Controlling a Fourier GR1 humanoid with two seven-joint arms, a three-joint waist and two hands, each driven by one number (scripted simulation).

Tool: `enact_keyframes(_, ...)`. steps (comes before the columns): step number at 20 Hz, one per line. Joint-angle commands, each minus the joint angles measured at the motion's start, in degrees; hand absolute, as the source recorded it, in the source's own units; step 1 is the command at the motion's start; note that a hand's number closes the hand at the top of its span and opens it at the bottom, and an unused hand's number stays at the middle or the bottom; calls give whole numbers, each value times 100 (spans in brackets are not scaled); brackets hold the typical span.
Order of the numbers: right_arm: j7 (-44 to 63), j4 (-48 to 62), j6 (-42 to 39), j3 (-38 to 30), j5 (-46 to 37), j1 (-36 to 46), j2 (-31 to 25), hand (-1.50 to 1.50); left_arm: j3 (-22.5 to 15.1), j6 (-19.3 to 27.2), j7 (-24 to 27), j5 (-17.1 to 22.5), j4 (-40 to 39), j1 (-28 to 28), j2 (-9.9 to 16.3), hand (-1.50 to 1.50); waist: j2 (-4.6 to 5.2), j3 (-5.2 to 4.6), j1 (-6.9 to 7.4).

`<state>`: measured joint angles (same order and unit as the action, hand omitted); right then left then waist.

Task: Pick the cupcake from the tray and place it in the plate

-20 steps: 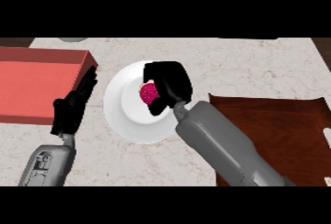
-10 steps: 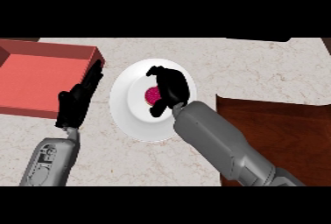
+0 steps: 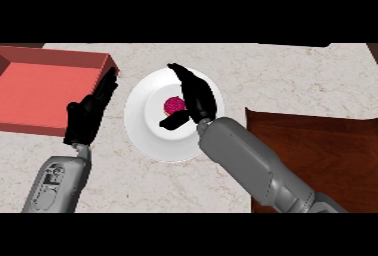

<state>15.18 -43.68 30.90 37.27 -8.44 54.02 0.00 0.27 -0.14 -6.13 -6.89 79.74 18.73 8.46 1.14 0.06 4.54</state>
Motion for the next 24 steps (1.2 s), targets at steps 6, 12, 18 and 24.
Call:
enact_keyframes(6,-945,-351,929,-1144,834,-428,-123,-150,60,135,-151,-91,294,-340,55,0,-111,0,-389)
enact_keyframes(12,-1281,-1207,244,-1741,1147,-1118,-1018,-150,254,45,66,22,333,-554,167,0,-127,-4,-476)
enact_keyframes(18,-1808,-1718,-832,-2056,1401,-2214,-1641,-150,302,-9,51,63,207,-472,120,0,-112,-5,-471)
enact_keyframes(24,-2079,-1609,-1614,-2757,1512,-2304,-2157,-150,369,-119,-37,71,489,-636,238,0,-114,-5,-436)
